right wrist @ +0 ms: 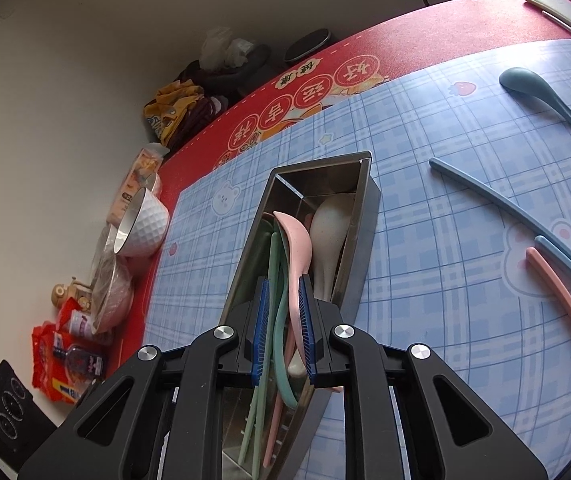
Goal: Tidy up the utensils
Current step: 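Lower the pink spoon into the steel caddy and open the right tool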
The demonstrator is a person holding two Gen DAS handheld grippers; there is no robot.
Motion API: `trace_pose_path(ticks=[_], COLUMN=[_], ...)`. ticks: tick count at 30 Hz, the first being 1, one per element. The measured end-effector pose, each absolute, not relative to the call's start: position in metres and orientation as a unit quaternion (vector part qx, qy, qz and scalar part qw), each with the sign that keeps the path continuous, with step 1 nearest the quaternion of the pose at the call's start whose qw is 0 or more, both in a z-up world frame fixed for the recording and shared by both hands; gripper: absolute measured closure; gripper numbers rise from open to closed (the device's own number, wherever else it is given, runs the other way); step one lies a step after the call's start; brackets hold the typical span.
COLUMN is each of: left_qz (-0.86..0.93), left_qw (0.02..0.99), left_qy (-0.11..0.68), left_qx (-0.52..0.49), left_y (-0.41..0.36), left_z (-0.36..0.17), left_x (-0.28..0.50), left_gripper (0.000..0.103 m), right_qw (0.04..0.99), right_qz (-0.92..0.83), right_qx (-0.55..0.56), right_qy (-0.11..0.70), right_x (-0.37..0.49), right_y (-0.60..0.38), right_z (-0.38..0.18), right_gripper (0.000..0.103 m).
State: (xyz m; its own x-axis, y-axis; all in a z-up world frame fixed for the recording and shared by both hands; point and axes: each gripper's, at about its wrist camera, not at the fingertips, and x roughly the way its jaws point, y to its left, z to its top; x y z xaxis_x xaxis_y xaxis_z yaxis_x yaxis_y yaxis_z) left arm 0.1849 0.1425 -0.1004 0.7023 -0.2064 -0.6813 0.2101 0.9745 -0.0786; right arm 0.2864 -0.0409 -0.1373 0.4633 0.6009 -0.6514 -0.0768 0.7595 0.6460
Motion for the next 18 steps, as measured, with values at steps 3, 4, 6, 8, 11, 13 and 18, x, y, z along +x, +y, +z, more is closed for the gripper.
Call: trace_pose_path(ticks=[3,4,6,8,11,13,18], left_qz=[-0.112,-0.111,-0.108,-0.105,-0.101,-0.099,-0.096], left_qw=[0.923,0.923,0.923,0.924,0.925,0.925,0.925], left_qy=[0.368,0.368,0.368,0.368,0.366,0.366,0.368], left_qx=[0.004,0.005,0.007,0.008,0.009,0.007,0.008], left_y=[0.14,0.139,0.137,0.135,0.133,0.134,0.133], left_z=[-0.098,-0.098,-0.096,-0.095,-0.092,-0.091,-0.09], left_x=[0.184,0.184,0.183,0.181,0.178,0.176,0.174], left_gripper=[0.038,0.038,0.038,0.038,0.038,0.038,0.038], right_qw=[0.811,0.811,0.813,0.815,0.816,0.813,0.8], right_qz=[0.214,0.216,0.216,0.215,0.21,0.207,0.211], right_qx=[0.277,0.277,0.276,0.277,0.277,0.282,0.293], right_qy=[0.469,0.468,0.464,0.461,0.462,0.466,0.479], right_x=[0.282,0.28,0.277,0.275,0.272,0.269,0.259], right_y=[-0.045,-0.047,-0.05,-0.054,-0.061,-0.064,-0.066], right_z=[-0.133,-0.131,-0.128,-0.127,-0.128,-0.132,-0.144], right_gripper=[0.087,0.087,0.087,0.087,0.087,0.087,0.087])
